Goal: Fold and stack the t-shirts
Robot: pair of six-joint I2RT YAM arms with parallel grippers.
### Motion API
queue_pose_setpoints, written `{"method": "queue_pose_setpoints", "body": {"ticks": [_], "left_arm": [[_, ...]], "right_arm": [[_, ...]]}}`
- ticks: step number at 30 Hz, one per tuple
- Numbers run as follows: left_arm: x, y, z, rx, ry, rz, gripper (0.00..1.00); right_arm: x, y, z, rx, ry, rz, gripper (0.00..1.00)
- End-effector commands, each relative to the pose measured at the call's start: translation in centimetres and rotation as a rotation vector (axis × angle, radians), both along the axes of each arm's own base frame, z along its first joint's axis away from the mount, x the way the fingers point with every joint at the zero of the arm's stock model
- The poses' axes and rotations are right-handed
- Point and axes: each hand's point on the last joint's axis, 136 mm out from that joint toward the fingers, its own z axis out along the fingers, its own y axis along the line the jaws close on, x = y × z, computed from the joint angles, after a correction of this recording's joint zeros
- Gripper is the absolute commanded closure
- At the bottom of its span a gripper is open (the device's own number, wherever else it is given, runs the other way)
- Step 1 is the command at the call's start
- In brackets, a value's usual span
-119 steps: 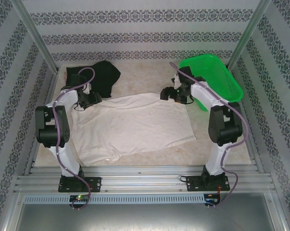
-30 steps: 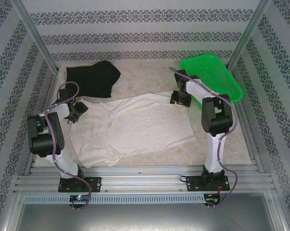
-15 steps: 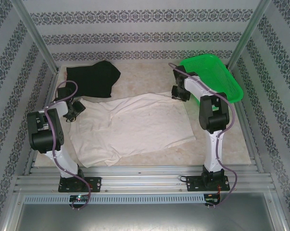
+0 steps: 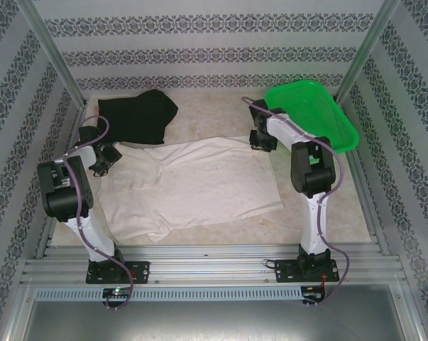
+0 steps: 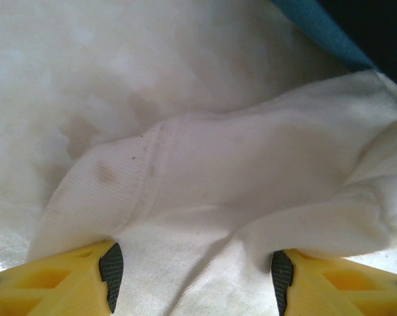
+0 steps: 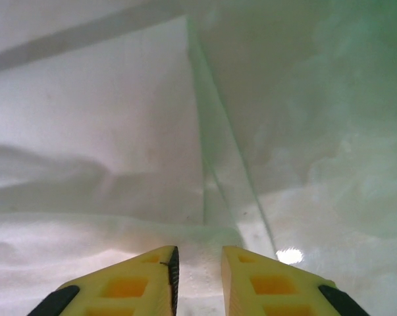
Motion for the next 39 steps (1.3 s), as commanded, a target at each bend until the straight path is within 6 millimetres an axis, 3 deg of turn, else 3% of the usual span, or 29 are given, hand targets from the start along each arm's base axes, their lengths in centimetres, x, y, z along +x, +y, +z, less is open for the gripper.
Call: {"method": "queue_pose_setpoints", "body": {"ticks": [1,8,11,18,30,36,39], "left_arm": [[-2.1,-0.1,-2.7,-0.033,0.108,-0.006,0.37],[-2.1,-0.3,-3.0,-0.046,0.109,-0.015,0.37],[-2.1,-0.1,-3.0,-0.047,0.110,-0.018,0.37],[-2.4,0.7,-3.2,-0.060,0.111,-0.016,0.38],[-2.3,1.7,-3.7,-0.066,0.136,-0.029,0.39],[-2.0,1.8,-3.8,-0.075,0.132,-0.037,0.40],[-1.2,1.4,-3.2,-0.092,0.089,-0.054,0.39]], "right_arm": [[-1.1,-0.1,-0.5,-0.032,0.026,0.005,0.71],[-1.0,-0.2,-1.1,-0.051,0.038,-0.004,0.69],[-1.1,-0.5,-1.2,-0.063,0.036,-0.005,0.74],[-1.3,-1.4,-1.2,-0.122,0.044,-0.001,1.00],[-1.8,-2.0,-0.1,-0.184,0.050,0.083,1.00],[-3.0,-1.5,-1.4,-0.162,0.088,0.103,0.99],[-3.3,-1.4,-1.2,-0.155,0.093,0.092,0.83]]}}
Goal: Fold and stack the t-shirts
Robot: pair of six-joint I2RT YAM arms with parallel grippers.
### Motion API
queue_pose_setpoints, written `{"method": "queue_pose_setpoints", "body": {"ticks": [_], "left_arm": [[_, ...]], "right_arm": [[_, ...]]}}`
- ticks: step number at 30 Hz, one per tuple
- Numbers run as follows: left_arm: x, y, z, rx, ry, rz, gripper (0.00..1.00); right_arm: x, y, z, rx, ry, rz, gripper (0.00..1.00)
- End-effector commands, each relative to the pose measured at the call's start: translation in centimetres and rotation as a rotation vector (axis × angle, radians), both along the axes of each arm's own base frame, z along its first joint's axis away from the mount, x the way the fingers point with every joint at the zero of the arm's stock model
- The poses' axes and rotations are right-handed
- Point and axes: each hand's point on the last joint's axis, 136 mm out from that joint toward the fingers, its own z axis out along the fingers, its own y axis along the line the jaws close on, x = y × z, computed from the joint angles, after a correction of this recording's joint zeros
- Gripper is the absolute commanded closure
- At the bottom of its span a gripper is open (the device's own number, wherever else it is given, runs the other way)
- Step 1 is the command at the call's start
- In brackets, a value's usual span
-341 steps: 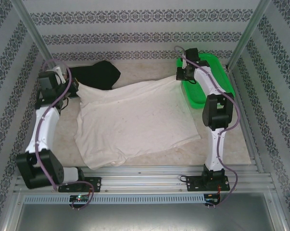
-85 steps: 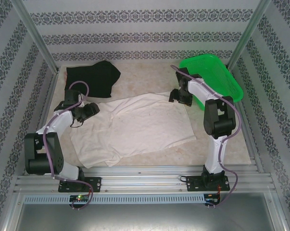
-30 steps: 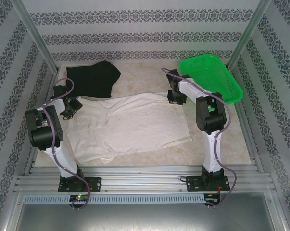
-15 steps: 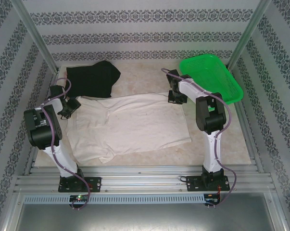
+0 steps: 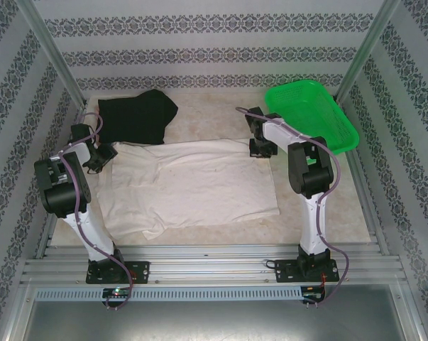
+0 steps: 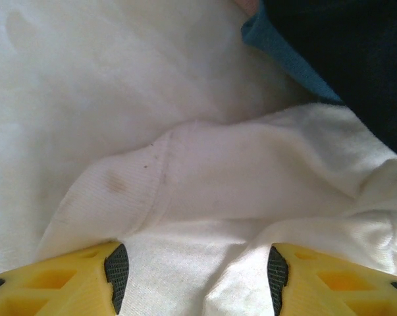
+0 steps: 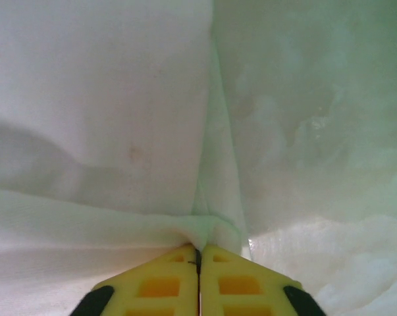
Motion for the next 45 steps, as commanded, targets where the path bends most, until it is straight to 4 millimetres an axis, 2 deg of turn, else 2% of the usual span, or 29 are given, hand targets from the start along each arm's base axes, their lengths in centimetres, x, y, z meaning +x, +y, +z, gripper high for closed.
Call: {"method": "queue_pose_setpoints", "body": {"ticks": [1,3,6,8,11,14,15,16,17,18,20,22,25,29,31,35,38,41,45], "left_arm": [[-2.1,-0.3,-2.8,-0.049,0.091,-0.013,0.39],[-1.5,-0.3,-1.8,-0.044,0.060,-0.019,0.38],[-0.7,-0.2,-0.1,-0.039,0.018,-0.031,0.37],[-0.1,-0.2,1.5,-0.039,-0.017,-0.033,0.35],[0.5,0.0,5.3,-0.014,-0.107,-0.020,0.33],[0.7,0.6,10.6,0.020,-0.220,0.007,0.29],[0.5,0.7,12.5,0.035,-0.261,0.017,0.27],[0.3,0.8,14.3,0.048,-0.297,0.025,0.20],[0.0,0.7,15.8,0.055,-0.324,0.023,0.18],[-0.4,0.5,17.4,0.060,-0.347,0.021,0.13],[-1.6,-0.5,19.8,0.048,-0.374,0.007,0.12],[-3.2,-2.6,21.2,-0.013,-0.393,-0.009,0.11],[-6.3,-6.6,21.0,-0.091,-0.354,-0.043,0.11],[-11.8,-11.2,18.2,-0.144,-0.208,-0.100,0.11],[-15.7,-12.7,16.4,-0.186,-0.109,-0.090,0.11],[-22.3,-14.5,14.6,-0.218,0.038,-0.074,0.12],[-25.5,-15.4,12.5,-0.241,0.146,-0.064,0.13],[-27.2,-16.0,10.3,-0.236,0.245,-0.068,0.16],[-28.4,-16.2,7.8,-0.224,0.349,-0.061,0.19]], "right_arm": [[-0.9,-0.3,1.2,-0.017,0.006,-0.002,0.81],[-0.4,-0.8,2.9,-0.013,-0.049,-0.019,0.77],[0.3,-1.6,5.5,0.009,-0.102,-0.042,0.64],[0.4,-1.3,7.2,0.037,-0.134,-0.029,0.58],[0.3,0.2,10.1,0.147,-0.218,0.027,0.45],[-0.3,2.3,14.0,0.298,-0.345,0.139,0.25],[-0.8,2.9,15.4,0.335,-0.390,0.181,0.17],[-1.4,3.3,16.8,0.377,-0.430,0.221,0.10],[-2.1,3.8,17.7,0.423,-0.450,0.253,0.07],[-3.0,4.2,18.8,0.482,-0.462,0.282,0.05],[-5.0,4.7,20.0,0.578,-0.440,0.315,0.03],[-7.4,4.9,20.3,0.632,-0.390,0.316,0.02],[-11.2,5.0,19.5,0.679,-0.290,0.286,0.02],[-15.9,5.3,17.4,0.735,-0.155,0.206,0.02],[-19.1,5.0,15.3,0.699,-0.030,0.152,0.02],[-24.0,3.4,12.1,0.581,0.134,0.044,0.04],[-26.6,1.5,9.8,0.497,0.210,-0.064,0.07],[-27.4,0.9,8.3,0.476,0.226,-0.122,0.08],[-27.2,0.8,6.7,0.463,0.251,-0.144,0.09]]}}
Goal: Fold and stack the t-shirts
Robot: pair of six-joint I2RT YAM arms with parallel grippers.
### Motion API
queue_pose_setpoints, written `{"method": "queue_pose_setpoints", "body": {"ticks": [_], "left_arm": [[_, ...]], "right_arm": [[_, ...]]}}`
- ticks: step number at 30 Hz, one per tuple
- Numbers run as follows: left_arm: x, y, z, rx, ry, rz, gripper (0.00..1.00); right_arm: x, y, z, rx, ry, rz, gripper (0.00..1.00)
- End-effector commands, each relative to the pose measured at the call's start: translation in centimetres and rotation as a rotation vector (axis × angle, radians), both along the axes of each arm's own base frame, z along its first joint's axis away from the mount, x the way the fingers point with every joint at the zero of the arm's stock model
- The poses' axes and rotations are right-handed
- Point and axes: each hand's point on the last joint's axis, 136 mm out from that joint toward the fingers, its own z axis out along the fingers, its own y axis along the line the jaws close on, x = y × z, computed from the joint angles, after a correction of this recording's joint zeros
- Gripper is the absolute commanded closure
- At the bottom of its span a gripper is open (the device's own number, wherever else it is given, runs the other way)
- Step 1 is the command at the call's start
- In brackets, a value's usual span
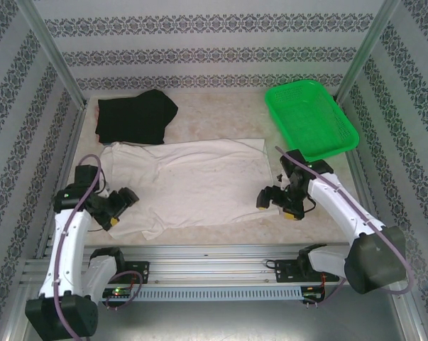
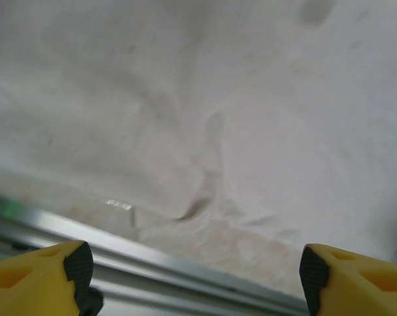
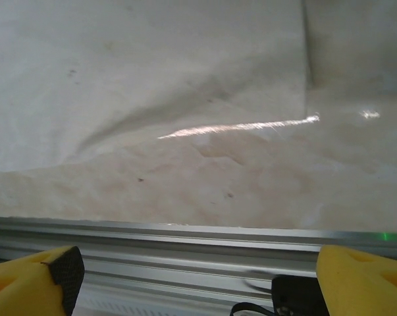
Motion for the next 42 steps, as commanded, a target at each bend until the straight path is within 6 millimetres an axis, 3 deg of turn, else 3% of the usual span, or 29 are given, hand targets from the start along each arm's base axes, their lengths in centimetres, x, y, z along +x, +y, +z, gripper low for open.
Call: {"method": "queue_pose_setpoints", "body": {"ticks": [1,8,13,19,25,33,38,42], "left_arm": [[-2.8,-0.2,-2.7,0.016,0.168,0.025,0.21],[-4.3,-0.3,-5.4,0.045,0.279,0.068,0.25],[-3.5,-0.1,-6.9,0.042,0.264,0.223,0.27],[-3.8,2.5,-7.4,0.177,0.268,0.335,0.27],[-4.6,3.4,-8.1,0.210,0.264,0.435,0.28],[-2.8,3.6,-9.8,0.199,0.236,0.479,0.31],[-1.5,4.1,-10.8,0.213,0.208,0.491,0.40],[-0.4,4.3,-11.6,0.207,0.165,0.488,0.58]], "right_arm": [[0.1,-0.7,-1.4,-0.047,0.038,-0.049,0.09],[1.8,-0.2,-3.0,-0.042,0.061,-0.026,0.10],[2.8,-0.2,-4.0,-0.035,0.077,-0.044,0.15],[3.2,-0.7,-4.4,0.010,0.108,-0.070,0.23],[2.6,-0.5,-5.0,0.042,0.139,-0.065,0.28],[3.3,-0.4,-6.0,0.054,0.147,-0.071,0.35],[3.6,-0.5,-6.7,0.048,0.145,-0.075,0.43],[3.9,-0.6,-7.1,0.045,0.137,-0.078,0.51]]}}
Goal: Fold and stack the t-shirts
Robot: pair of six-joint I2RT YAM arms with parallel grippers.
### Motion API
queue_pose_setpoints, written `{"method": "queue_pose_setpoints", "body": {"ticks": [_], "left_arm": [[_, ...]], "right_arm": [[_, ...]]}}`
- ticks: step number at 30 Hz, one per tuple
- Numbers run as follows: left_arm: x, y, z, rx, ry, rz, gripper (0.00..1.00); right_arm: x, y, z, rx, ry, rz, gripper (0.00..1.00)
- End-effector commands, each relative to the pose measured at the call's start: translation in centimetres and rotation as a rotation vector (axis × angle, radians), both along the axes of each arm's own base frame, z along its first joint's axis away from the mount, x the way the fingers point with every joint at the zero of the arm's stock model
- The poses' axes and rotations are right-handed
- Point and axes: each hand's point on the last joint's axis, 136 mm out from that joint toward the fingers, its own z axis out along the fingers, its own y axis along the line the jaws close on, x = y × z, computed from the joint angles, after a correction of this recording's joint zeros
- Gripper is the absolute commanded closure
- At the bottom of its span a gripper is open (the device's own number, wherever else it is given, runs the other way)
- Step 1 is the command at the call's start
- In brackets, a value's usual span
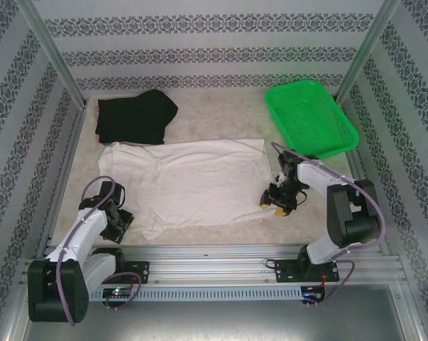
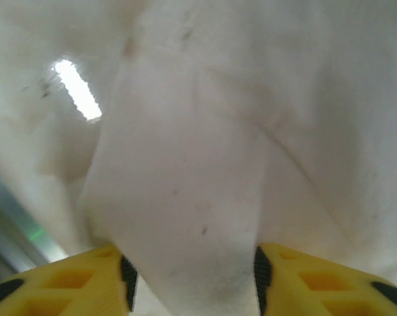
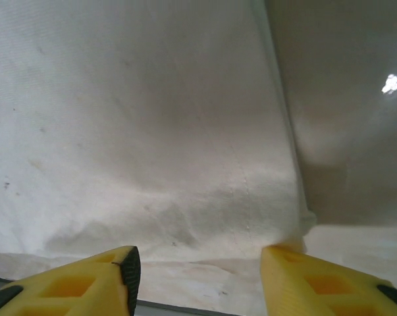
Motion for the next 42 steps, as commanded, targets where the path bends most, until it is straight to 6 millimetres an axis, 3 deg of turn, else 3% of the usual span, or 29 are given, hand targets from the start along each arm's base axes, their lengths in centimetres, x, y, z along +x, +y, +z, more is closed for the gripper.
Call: {"method": "queue_pose_setpoints", "body": {"ticks": [1,6,10,16,23,32,36,42], "left_arm": [[1.8,0.8,-0.7,0.030,-0.082,0.013,0.64],[2.4,0.9,-0.2,0.032,-0.109,-0.016,0.92],[2.4,0.9,1.1,0.038,-0.128,-0.044,0.99],[3.0,0.8,3.3,0.043,-0.169,-0.074,1.00],[6.2,0.7,6.7,0.052,-0.242,-0.163,1.00],[10.0,-0.1,6.9,0.007,-0.241,-0.267,0.99],[11.5,-0.5,6.9,-0.015,-0.244,-0.299,0.99],[13.9,-1.3,6.4,-0.065,-0.254,-0.332,0.98]], "right_arm": [[0.0,-0.2,-0.6,0.003,0.005,-0.002,0.54],[0.3,-0.6,-0.7,-0.020,-0.009,-0.005,0.84],[0.5,-0.8,-0.5,-0.028,-0.016,-0.012,1.00],[1.4,-0.8,1.1,-0.027,-0.052,-0.017,1.00],[3.1,-0.5,2.8,-0.011,-0.090,-0.014,1.00],[5.1,-0.5,3.0,-0.006,-0.108,-0.003,1.00],[4.6,-0.3,3.0,0.006,-0.086,0.002,1.00],[2.9,-0.4,1.8,0.020,-0.049,-0.017,0.73]]}}
